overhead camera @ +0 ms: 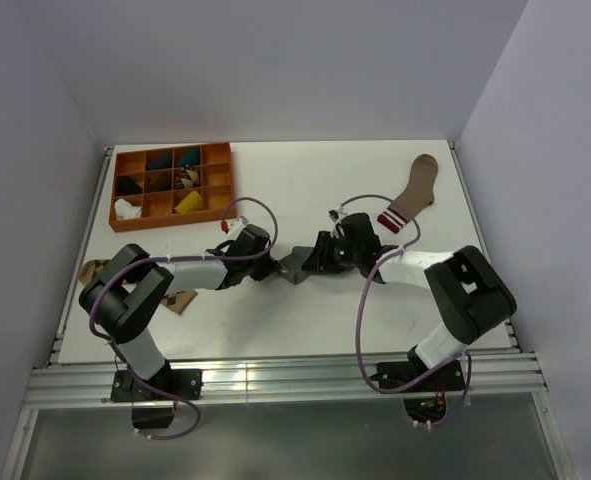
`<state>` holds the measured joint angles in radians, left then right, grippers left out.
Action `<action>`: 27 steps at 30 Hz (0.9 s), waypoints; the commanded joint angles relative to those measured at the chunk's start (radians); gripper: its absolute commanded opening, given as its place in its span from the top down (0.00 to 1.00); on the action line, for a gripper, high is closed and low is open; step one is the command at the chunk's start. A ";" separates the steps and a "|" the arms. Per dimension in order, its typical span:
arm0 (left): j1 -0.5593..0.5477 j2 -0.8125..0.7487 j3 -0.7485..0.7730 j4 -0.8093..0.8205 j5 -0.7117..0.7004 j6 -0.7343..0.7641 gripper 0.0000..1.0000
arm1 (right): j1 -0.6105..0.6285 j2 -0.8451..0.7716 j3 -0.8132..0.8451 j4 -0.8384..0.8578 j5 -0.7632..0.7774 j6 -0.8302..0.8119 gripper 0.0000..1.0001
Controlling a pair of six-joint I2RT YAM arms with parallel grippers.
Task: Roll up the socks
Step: Roll the sock at the center of the board.
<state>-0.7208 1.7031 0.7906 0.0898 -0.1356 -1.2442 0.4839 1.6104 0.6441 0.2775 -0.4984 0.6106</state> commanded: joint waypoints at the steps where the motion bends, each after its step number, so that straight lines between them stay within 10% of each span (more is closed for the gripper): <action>1: -0.002 -0.006 0.016 -0.074 -0.061 0.037 1.00 | -0.007 -0.093 0.043 -0.196 0.227 -0.080 0.62; 27: -0.003 -0.037 0.065 -0.099 -0.021 0.328 0.99 | -0.047 0.187 0.289 -0.282 0.325 -0.261 0.63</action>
<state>-0.7208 1.6661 0.8356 -0.0048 -0.1688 -0.9806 0.4507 1.7576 0.9081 0.0223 -0.1715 0.4129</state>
